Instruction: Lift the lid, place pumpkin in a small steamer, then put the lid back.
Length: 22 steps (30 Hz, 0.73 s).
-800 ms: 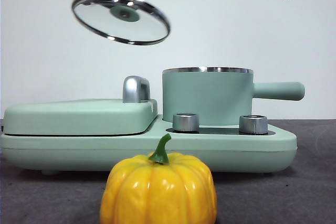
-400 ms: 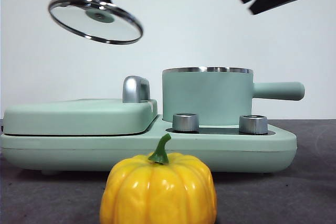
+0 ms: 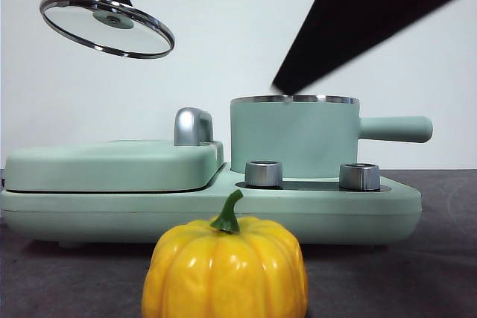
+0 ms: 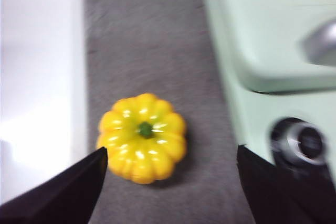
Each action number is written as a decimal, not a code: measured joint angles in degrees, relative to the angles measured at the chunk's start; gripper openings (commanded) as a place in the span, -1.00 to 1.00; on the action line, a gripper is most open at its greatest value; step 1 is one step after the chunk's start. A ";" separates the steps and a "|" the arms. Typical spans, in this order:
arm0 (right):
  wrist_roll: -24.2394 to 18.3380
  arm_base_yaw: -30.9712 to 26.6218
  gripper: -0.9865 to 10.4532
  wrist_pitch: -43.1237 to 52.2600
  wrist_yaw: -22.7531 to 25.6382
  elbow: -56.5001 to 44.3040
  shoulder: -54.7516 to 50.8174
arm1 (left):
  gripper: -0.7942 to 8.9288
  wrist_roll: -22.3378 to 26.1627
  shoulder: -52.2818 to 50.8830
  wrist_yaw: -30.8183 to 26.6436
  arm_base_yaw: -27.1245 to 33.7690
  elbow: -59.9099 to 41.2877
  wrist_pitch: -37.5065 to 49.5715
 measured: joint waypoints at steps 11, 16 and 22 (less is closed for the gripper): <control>-1.92 3.85 -0.01 5.22 0.02 0.00 11.10 | -0.82 0.00 0.00 0.04 1.33 0.00 4.15; -1.92 4.57 -0.01 6.10 -0.15 0.02 14.62 | -0.82 0.00 0.00 0.07 1.33 0.00 4.07; -1.79 5.31 -0.02 6.21 -0.09 0.02 18.38 | -0.82 0.02 0.00 0.09 1.33 0.00 4.07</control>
